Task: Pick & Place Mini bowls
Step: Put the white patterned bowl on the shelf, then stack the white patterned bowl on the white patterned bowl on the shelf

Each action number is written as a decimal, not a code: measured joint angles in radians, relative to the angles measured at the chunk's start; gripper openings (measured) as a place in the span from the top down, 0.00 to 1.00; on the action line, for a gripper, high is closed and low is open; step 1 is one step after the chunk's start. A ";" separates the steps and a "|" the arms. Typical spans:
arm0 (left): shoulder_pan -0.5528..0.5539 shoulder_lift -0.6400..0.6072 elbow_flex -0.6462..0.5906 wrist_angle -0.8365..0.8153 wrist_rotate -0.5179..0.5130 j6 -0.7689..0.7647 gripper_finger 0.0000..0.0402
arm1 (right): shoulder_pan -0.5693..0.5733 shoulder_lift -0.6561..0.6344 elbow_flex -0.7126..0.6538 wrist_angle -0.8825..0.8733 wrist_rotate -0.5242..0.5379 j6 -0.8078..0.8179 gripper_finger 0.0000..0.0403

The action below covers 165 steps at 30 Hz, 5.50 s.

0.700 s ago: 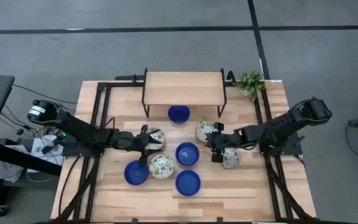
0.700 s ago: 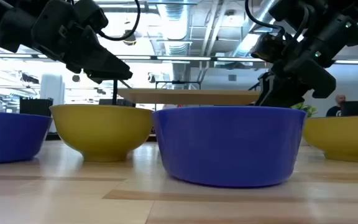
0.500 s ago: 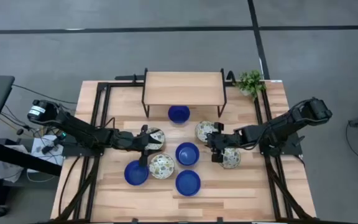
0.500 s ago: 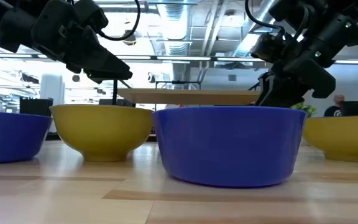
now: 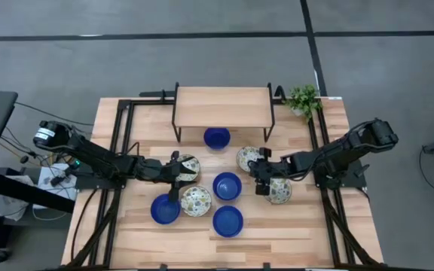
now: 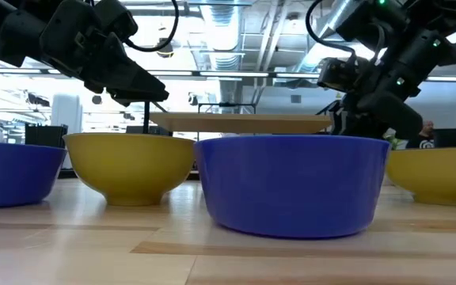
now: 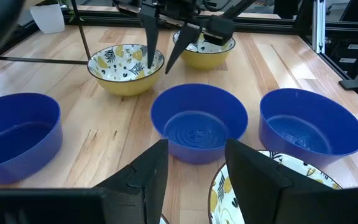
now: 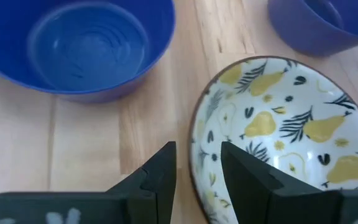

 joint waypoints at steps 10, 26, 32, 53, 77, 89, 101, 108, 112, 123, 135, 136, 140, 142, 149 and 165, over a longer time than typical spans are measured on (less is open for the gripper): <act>0.000 0.000 0.000 0.000 0.000 0.000 0.61 | -0.008 -0.006 0.000 0.001 -0.001 0.000 0.71; 0.000 0.000 0.000 0.000 0.000 0.003 0.61 | -0.025 -0.006 0.001 -0.026 -0.022 -0.007 0.96; 0.000 0.000 0.000 0.000 0.000 0.003 0.61 | -0.030 -0.008 0.003 -0.041 -0.024 -0.020 0.96; 0.000 0.000 0.000 0.000 0.000 0.003 0.61 | 0.088 -0.004 0.135 -0.225 0.107 -0.033 1.00; 0.000 0.000 0.000 0.000 0.000 0.000 0.61 | 0.065 -0.006 0.612 -0.702 0.184 -0.232 1.00; 0.000 0.000 0.000 0.000 0.000 0.000 0.61 | -0.209 -0.006 0.676 -0.727 0.183 -0.315 1.00; 0.000 0.000 0.000 0.000 0.000 0.000 0.61 | -0.462 -0.006 0.676 -0.649 0.060 -0.301 1.00; 0.000 0.000 0.000 0.000 0.000 0.000 0.61 | -0.519 0.010 0.676 -0.627 0.017 -0.281 1.00; 0.000 0.000 0.000 0.000 0.000 0.000 0.61 | -0.520 0.041 0.677 -0.623 0.018 -0.280 1.00; 0.000 0.000 0.000 0.000 0.000 0.000 0.61 | -0.520 0.086 0.681 -0.600 0.038 -0.289 0.99; 0.000 0.000 0.000 0.001 0.000 0.000 0.61 | -0.513 0.075 0.675 -0.628 0.028 -0.254 0.85; 0.000 0.000 0.000 0.000 0.000 0.000 0.61 | -0.513 0.075 0.675 -0.628 0.028 -0.254 0.84; 0.000 0.000 0.000 0.000 0.000 0.000 0.61 | -0.507 0.075 0.675 -0.632 0.029 -0.254 0.79; 0.000 0.000 0.000 0.000 0.000 0.000 0.61 | -0.505 0.075 0.675 -0.631 0.029 -0.257 0.77; 0.000 0.000 0.000 0.000 0.000 0.000 0.61 | -0.500 0.075 0.676 -0.634 0.030 -0.263 0.68; 0.000 0.000 0.000 0.000 0.000 0.000 0.61 | -0.442 0.071 0.712 -0.684 0.135 -0.306 0.59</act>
